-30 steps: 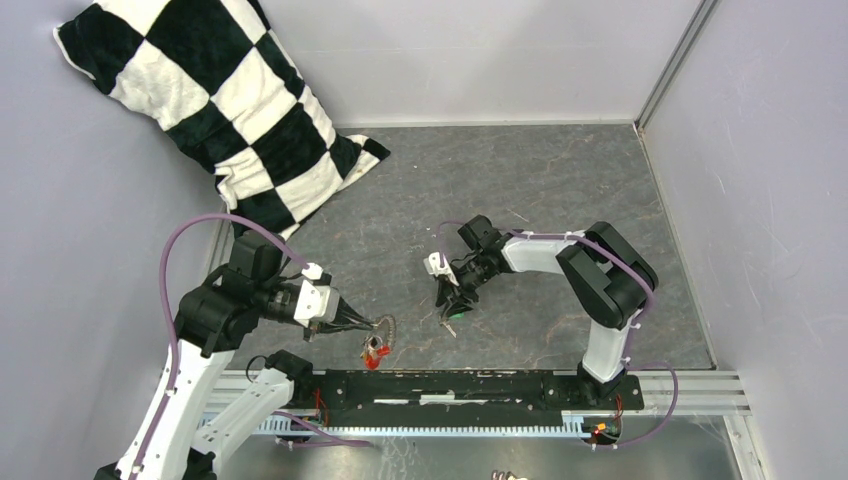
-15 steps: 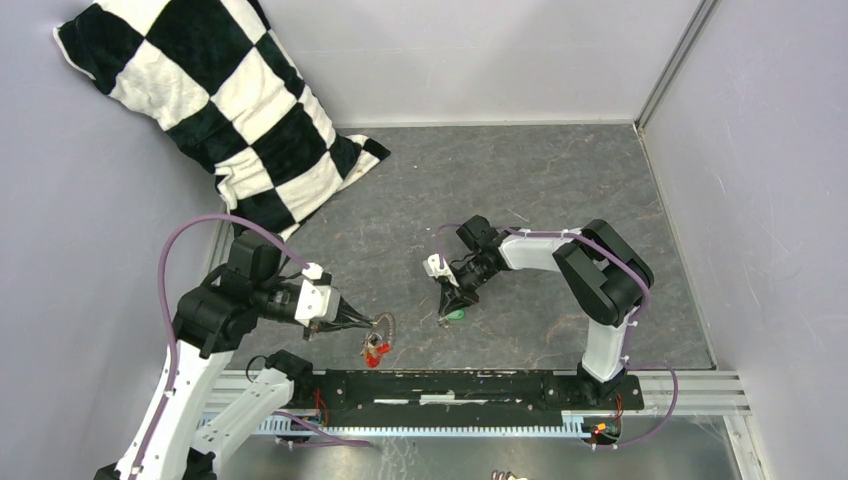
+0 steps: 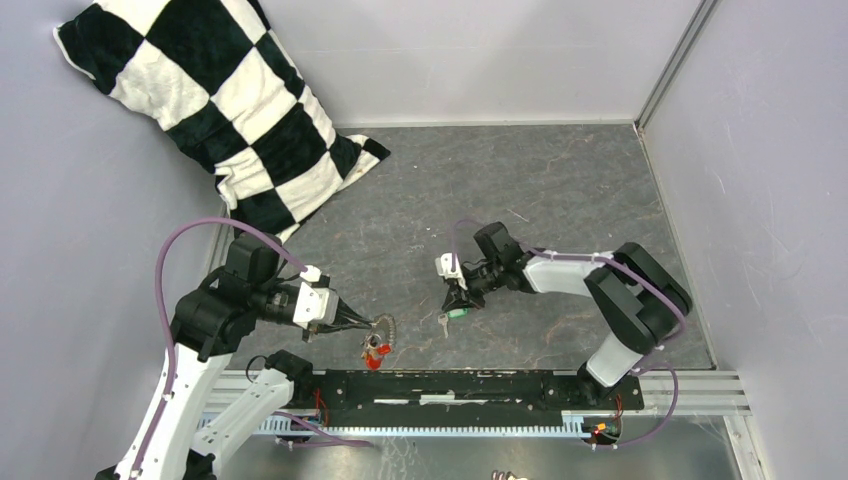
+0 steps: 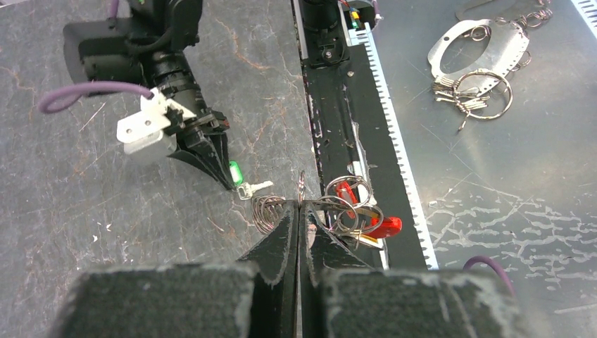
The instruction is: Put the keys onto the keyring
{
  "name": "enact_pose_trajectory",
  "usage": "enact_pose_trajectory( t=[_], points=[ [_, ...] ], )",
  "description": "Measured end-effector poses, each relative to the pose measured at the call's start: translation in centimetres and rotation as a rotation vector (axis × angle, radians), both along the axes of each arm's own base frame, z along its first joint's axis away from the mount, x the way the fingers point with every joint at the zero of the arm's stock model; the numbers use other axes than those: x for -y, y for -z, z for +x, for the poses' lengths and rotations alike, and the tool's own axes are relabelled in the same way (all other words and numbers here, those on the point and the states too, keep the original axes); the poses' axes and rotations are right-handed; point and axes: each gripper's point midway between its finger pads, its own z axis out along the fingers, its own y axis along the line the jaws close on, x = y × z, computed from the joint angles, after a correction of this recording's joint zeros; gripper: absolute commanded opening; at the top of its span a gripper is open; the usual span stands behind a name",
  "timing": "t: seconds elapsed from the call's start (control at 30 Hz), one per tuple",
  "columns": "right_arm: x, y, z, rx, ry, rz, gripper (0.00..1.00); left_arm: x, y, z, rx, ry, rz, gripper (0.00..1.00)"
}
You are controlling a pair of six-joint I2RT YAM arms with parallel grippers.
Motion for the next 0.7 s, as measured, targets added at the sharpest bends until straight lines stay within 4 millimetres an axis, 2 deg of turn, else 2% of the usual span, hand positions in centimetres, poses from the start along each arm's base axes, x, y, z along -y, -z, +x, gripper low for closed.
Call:
enact_pose_trajectory(
  t=[0.13, 0.47, 0.7],
  points=[
    [0.3, -0.7, 0.5, 0.041, 0.116, 0.046, 0.00, 0.0, 0.0, 0.0, 0.000, 0.000, 0.000, 0.02],
    [1.9, 0.3, 1.6, 0.061, 0.377, 0.082, 0.00, 0.0, 0.0, 0.0, 0.000, 0.000, 0.000, 0.02],
    [2.1, -0.4, 1.7, 0.069, 0.427, 0.134, 0.11, 0.0, 0.0, 0.0, 0.000, 0.000, 0.000, 0.02]
  ],
)
